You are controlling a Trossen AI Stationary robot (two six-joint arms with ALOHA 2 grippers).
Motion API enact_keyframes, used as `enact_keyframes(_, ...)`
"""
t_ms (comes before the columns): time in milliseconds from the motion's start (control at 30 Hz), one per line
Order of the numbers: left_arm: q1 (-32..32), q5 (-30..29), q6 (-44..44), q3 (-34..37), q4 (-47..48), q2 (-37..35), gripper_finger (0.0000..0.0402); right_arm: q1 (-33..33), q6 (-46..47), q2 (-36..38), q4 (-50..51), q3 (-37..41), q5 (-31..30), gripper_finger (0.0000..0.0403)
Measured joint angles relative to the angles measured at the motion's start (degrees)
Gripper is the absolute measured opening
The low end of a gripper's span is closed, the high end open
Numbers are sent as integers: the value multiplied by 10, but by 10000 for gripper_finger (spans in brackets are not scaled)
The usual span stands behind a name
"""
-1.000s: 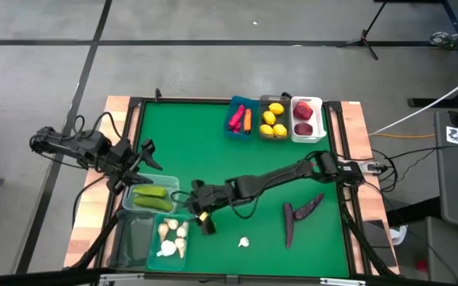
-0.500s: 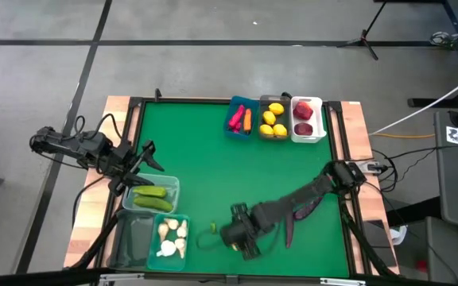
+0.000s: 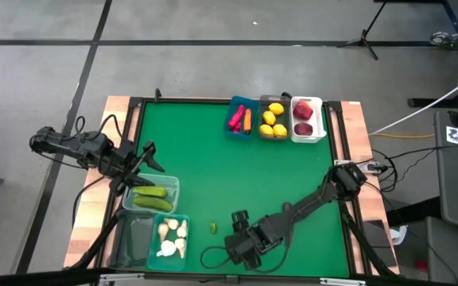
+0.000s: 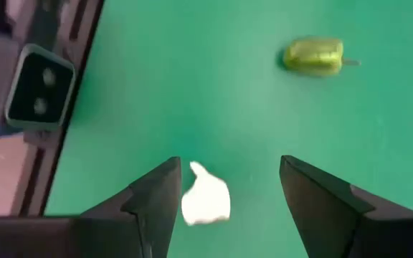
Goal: Sort produce into baskets
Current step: Put the white garlic into the green bin
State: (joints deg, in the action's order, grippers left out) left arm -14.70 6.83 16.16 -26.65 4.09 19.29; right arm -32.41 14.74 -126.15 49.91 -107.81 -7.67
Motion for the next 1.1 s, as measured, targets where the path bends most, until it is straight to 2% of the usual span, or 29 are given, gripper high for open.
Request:
enact_keyframes(200, 0, 0, 4, 0, 18, 0, 237, 2, 0, -2, -34, 1, 13, 237)
enact_keyframes(467, 0, 0, 5, 0, 31, 0, 237, 2, 13, -3, -73, 60, 38, 237)
enact_keyframes(1100, 0, 0, 2, 0, 30, 0, 237, 2, 49, 0, -113, 144, 36, 237)
